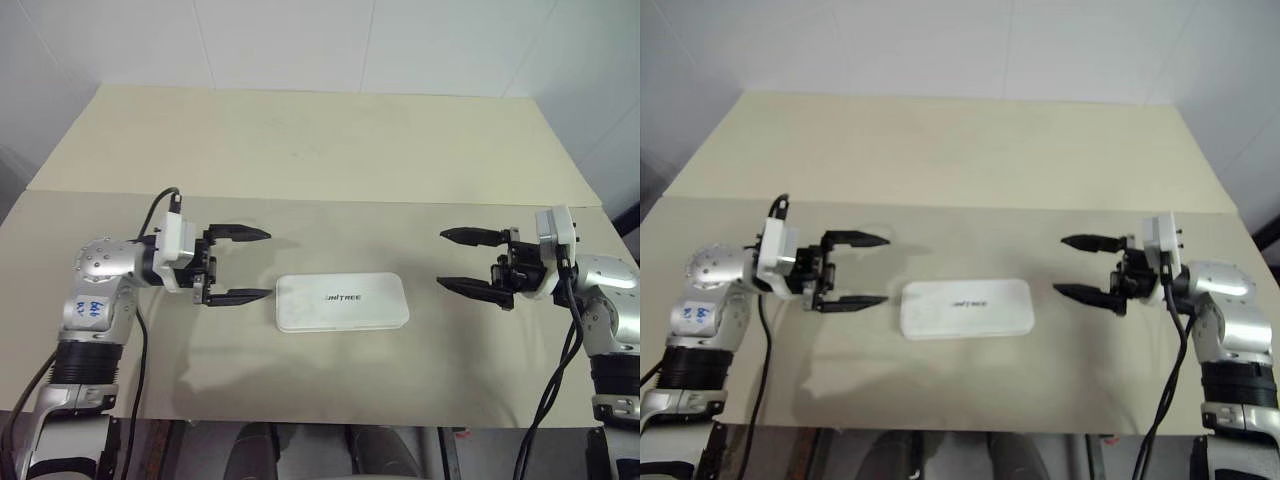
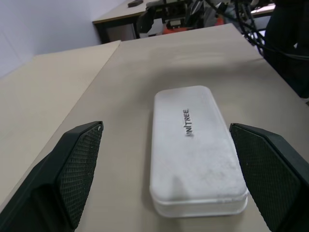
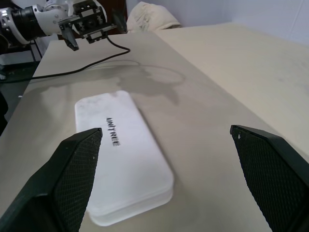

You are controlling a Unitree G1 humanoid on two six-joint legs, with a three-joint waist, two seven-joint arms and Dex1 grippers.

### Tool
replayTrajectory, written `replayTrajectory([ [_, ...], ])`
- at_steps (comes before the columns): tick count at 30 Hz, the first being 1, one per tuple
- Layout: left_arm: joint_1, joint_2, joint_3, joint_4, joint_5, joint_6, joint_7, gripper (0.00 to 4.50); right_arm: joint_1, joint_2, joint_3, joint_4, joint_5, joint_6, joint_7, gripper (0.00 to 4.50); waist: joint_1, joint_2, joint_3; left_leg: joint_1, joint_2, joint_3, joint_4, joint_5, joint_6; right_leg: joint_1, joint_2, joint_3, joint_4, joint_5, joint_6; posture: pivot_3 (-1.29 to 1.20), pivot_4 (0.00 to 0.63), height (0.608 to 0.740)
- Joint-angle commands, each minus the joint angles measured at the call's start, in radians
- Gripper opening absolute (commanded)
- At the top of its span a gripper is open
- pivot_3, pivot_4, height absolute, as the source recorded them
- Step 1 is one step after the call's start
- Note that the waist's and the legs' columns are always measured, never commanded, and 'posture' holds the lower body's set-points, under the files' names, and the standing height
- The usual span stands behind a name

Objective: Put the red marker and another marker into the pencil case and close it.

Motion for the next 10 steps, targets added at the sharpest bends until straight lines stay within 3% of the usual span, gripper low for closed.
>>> replayTrajectory([
  [1, 0.027, 0.034, 0.064, 0.008, -0.003, -0.018, 0.018, 4.46, -0.003, -0.007, -0.001, -0.037, 0.005, -0.007, 0.011, 4.50, 0.000, 0.000, 0.000, 0.000, 0.000, 0.000, -0.001, 0.000, 0.000, -0.001, 0.000, 0.000, 0.000, 0.000, -0.001, 0.00, 0.150, 0.740],
  [10, 0.029, -0.014, 0.062, 0.011, 0.019, -0.067, 0.065, 4.46, 0.159, 0.022, -0.027, -0.197, 0.048, 0.027, -0.091, 4.50, 0.008, 0.000, 0.000, -0.002, 0.000, 0.000, 0.000, -0.001, -0.001, -0.002, -0.001, -0.001, 0.000, -0.001, -0.001, 0.00, 0.150, 0.740],
])
